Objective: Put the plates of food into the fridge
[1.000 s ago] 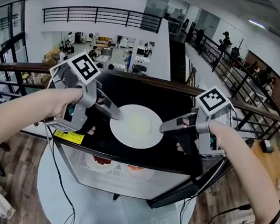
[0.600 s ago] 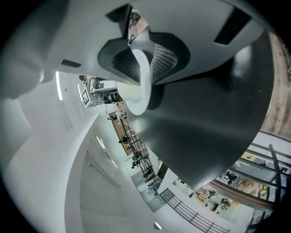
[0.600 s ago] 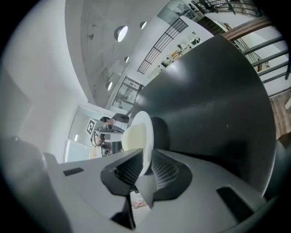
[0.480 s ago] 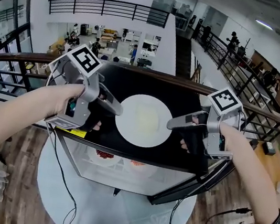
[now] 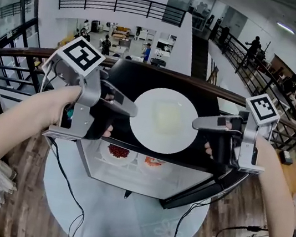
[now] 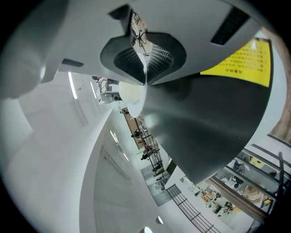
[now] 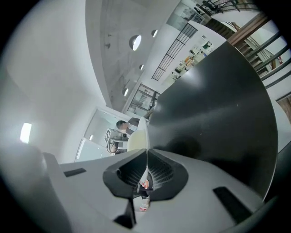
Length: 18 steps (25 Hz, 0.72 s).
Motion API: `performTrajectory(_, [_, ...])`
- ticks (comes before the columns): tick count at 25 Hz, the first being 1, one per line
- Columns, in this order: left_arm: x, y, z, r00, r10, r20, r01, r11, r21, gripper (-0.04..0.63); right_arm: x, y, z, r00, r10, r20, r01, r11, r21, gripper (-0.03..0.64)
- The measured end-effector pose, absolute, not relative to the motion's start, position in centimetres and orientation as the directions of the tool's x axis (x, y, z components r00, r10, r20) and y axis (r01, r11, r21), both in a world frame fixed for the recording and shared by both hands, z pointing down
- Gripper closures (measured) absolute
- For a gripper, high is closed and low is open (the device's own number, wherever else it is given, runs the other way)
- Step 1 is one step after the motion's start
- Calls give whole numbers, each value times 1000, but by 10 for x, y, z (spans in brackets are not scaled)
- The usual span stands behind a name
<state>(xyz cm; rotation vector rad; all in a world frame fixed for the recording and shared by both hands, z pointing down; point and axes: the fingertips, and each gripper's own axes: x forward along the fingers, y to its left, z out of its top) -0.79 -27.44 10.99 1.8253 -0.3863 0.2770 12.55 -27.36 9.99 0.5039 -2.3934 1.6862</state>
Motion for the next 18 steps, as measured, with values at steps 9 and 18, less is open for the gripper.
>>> performTrajectory(9, [-46,-152,102,969,-121,215,-244,-324,914,576,83,-152,95,-950,-176,258,-309,418,-854,596])
performTrajectory(18, [-60,-68,161,974,-111,199,-224,-312,923,577,66,-73,151,-944,-209,256,-327,465,-823,595])
